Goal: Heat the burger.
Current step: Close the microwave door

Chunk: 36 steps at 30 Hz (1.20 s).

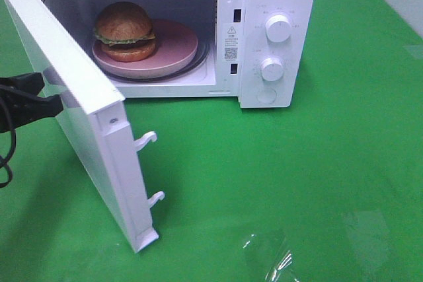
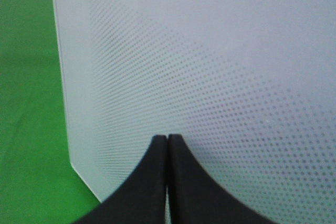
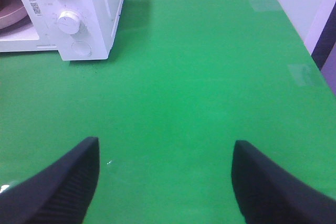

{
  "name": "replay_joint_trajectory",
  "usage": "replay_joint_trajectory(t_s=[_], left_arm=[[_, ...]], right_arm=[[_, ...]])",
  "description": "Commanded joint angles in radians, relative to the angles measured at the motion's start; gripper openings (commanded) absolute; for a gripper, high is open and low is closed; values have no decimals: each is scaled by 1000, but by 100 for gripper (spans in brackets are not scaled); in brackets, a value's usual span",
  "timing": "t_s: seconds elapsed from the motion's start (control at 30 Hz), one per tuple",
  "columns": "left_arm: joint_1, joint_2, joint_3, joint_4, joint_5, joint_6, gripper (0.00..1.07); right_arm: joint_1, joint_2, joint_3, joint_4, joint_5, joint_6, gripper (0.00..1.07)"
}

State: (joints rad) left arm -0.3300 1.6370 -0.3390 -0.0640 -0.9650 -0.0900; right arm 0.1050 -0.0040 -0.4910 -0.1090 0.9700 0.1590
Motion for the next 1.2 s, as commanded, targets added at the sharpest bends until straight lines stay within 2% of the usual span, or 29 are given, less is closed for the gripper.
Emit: replay_joint_trajectory(t_s=[0.03, 0.47, 0.53, 0.57, 0.6, 0.63, 0.7, 0.83, 0.93, 1.13, 1.17, 1.2], left_arm=[[-71, 37, -51, -52, -23, -5, 0], [-205, 146, -216, -137, 8, 22, 0], [-242, 169, -273, -172, 48, 51, 0], [-242, 169, -273, -172, 48, 51, 0], [-263, 185, -315, -200, 76, 83, 0], [-263, 185, -315, -200, 76, 83, 0], [-284, 208, -374, -229, 97, 111, 0], [-300, 233, -435, -245, 127, 113, 0], [-313, 270, -527, -253, 178, 119, 0], [-329, 319, -630, -261, 220, 129, 0], [-338, 342, -677, -262, 246, 132, 0], [-338, 342, -677, -262, 246, 132, 0]], right_arm=[[-8, -26, 0, 0, -8, -12, 69], [-8, -26, 0, 0, -8, -12, 69], [-8, -26, 0, 0, -8, -12, 69], [-8, -26, 0, 0, -8, -12, 69], [-8, -26, 0, 0, -8, -12, 69], [-8, -26, 0, 0, -8, -12, 69], [-8, -26, 0, 0, -8, -12, 69], [-8, -26, 0, 0, -8, -12, 69], [-8, -26, 0, 0, -8, -12, 69], [-8, -26, 0, 0, -8, -12, 69], [-8, -26, 0, 0, -8, -12, 69], [-8, -26, 0, 0, -8, -12, 69]])
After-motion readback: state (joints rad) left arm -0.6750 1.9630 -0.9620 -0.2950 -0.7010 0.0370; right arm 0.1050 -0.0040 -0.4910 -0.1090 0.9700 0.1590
